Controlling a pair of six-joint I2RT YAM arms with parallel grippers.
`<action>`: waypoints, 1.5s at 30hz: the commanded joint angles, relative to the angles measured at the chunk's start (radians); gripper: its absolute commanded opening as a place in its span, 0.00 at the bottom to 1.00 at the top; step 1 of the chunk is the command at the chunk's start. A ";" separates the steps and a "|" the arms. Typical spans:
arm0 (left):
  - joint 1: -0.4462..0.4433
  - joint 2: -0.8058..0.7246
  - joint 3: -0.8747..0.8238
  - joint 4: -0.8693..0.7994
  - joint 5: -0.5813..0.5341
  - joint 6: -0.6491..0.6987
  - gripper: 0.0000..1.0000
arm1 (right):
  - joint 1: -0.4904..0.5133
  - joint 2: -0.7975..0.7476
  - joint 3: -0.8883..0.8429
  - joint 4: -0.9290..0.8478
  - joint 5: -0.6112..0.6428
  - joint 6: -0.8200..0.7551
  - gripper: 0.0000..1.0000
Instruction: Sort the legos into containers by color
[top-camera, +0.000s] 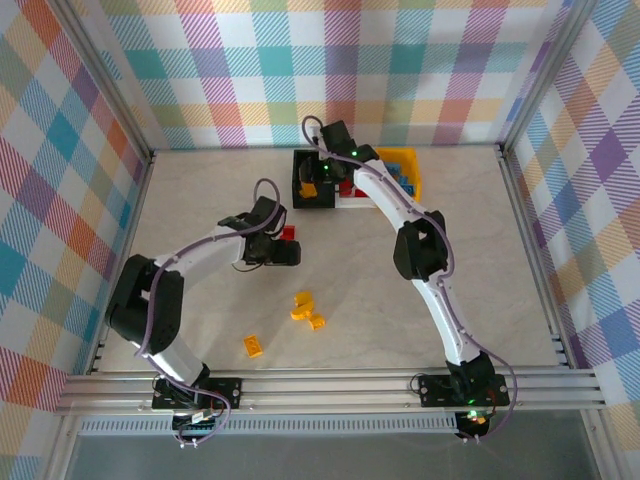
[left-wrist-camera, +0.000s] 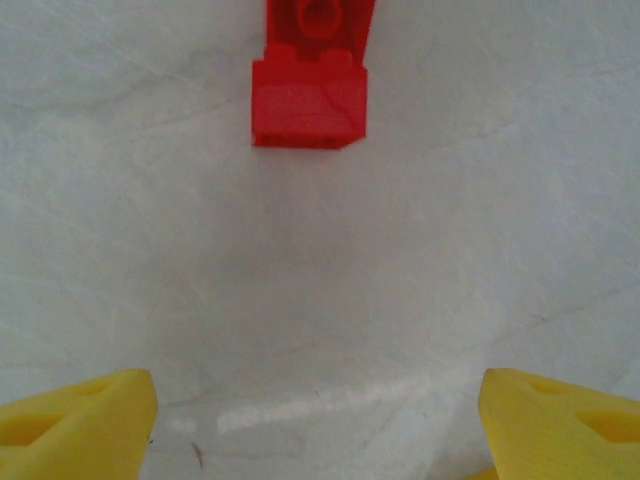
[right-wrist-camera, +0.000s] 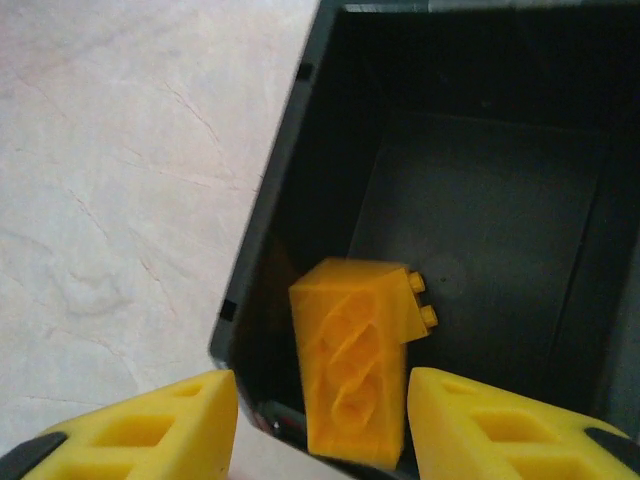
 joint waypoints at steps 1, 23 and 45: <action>0.026 0.067 0.061 0.029 -0.017 0.036 0.82 | -0.013 -0.018 0.044 0.058 -0.059 0.018 0.54; 0.055 0.384 0.310 0.041 -0.078 0.129 0.60 | -0.004 -0.832 -1.044 0.277 -0.118 0.067 0.59; -0.025 0.228 0.327 -0.040 -0.016 0.095 0.33 | -0.013 -1.064 -1.412 0.284 -0.070 0.090 0.59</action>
